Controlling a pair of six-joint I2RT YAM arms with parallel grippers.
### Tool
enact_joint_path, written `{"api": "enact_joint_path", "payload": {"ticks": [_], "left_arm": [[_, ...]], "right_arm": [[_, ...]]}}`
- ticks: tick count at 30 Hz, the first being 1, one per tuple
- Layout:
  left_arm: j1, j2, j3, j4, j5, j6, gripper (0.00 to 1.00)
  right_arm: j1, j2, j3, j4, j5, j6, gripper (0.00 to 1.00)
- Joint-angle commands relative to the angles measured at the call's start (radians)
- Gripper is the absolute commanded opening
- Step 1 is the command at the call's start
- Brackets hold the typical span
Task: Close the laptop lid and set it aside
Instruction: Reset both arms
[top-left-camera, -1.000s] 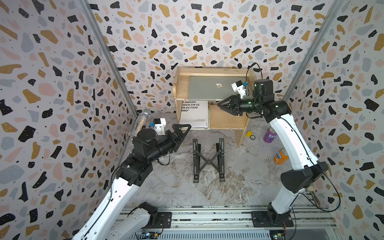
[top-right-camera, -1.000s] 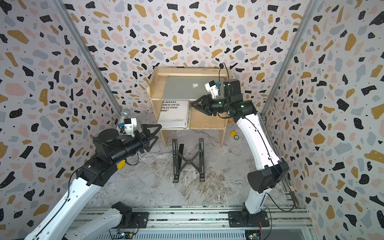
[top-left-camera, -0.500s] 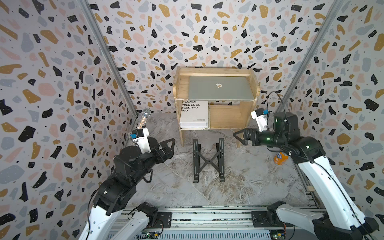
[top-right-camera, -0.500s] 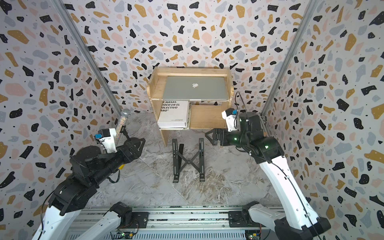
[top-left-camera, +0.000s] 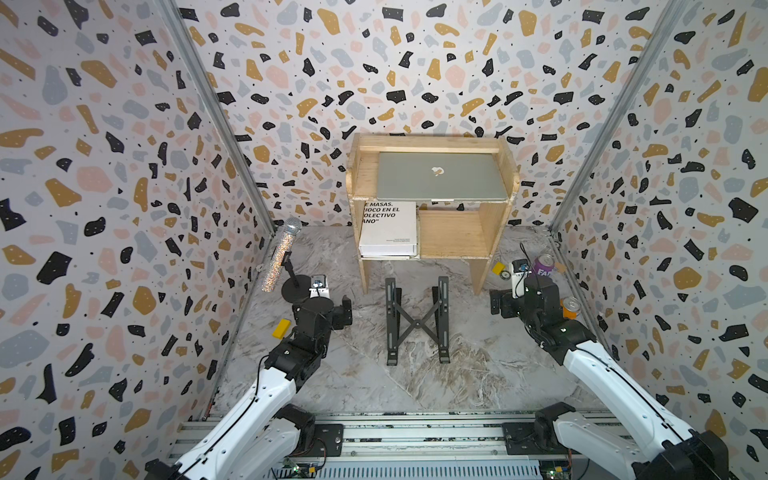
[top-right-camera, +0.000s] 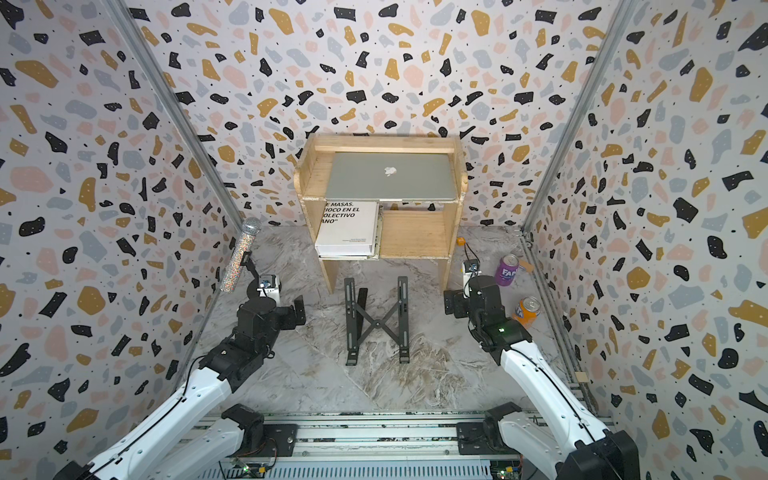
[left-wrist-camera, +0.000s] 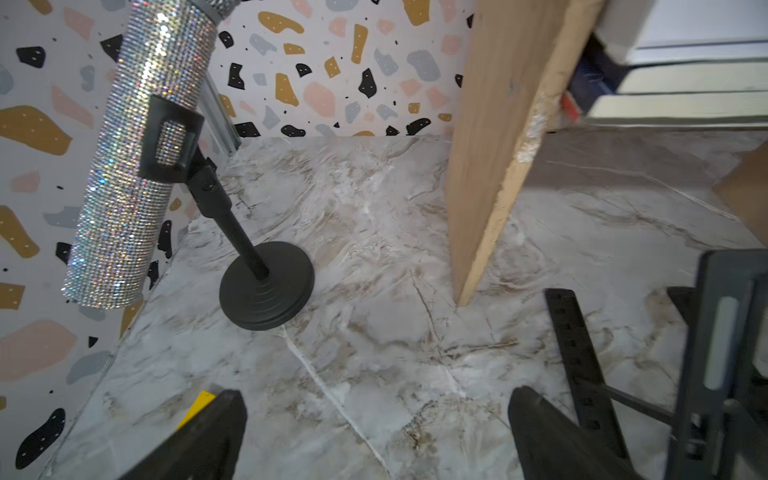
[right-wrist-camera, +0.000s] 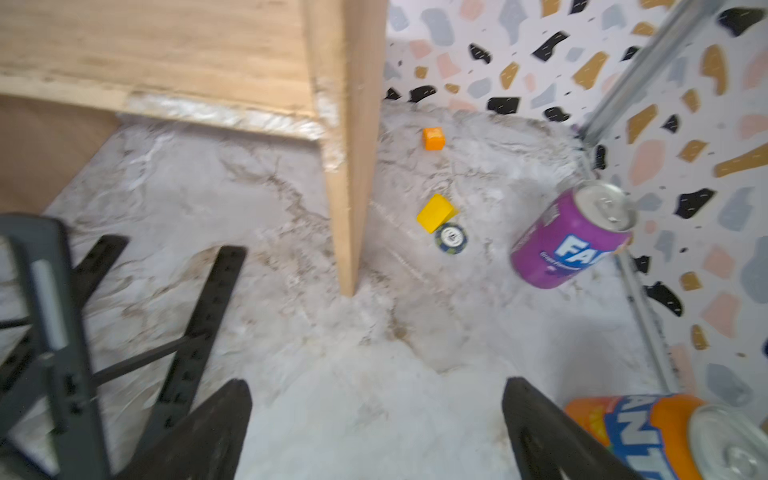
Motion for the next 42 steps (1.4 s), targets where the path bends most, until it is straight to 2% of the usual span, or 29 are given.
{"api": "enact_joint_path", "payload": {"ticks": [1,5,10,16,19,21,23,27,28,42], "left_arm": [[0.059,0.037,-0.041,0.224,-0.040,0.011,1.00],[0.113,0.101,-0.081,0.312,-0.012,0.024,1.00],[0.157,0.217,-0.106,0.448,0.049,0.167,1.00],[0.218,0.414,-0.164,0.690,0.149,0.231,1.00],[0.223,0.523,-0.219,0.867,0.200,0.247,1.00],[0.224,0.568,-0.217,0.898,0.220,0.254,1.00],[0.245,0.563,-0.200,0.851,0.252,0.241,1.00],[0.255,0.568,-0.198,0.855,0.267,0.238,1.00],[0.255,0.567,-0.201,0.860,0.264,0.237,1.00],[0.253,0.561,-0.205,0.861,0.253,0.233,1.00]], "right_arm": [[-0.077,-0.006,-0.089,0.247,0.034,-0.085,0.99],[-0.160,0.051,-0.236,0.431,0.028,-0.086,0.99],[-0.201,0.163,-0.348,0.680,-0.010,-0.081,0.99],[-0.236,0.321,-0.380,0.897,-0.069,-0.125,0.99],[-0.250,0.448,-0.384,1.002,-0.105,-0.122,0.99],[-0.251,0.532,-0.383,1.097,-0.120,-0.133,0.99],[-0.252,0.519,-0.335,0.989,-0.103,-0.125,0.99],[-0.255,0.529,-0.322,0.949,-0.099,-0.117,1.00],[-0.256,0.541,-0.330,0.990,-0.102,-0.120,1.00],[-0.255,0.534,-0.330,0.980,-0.099,-0.119,1.00]]}}
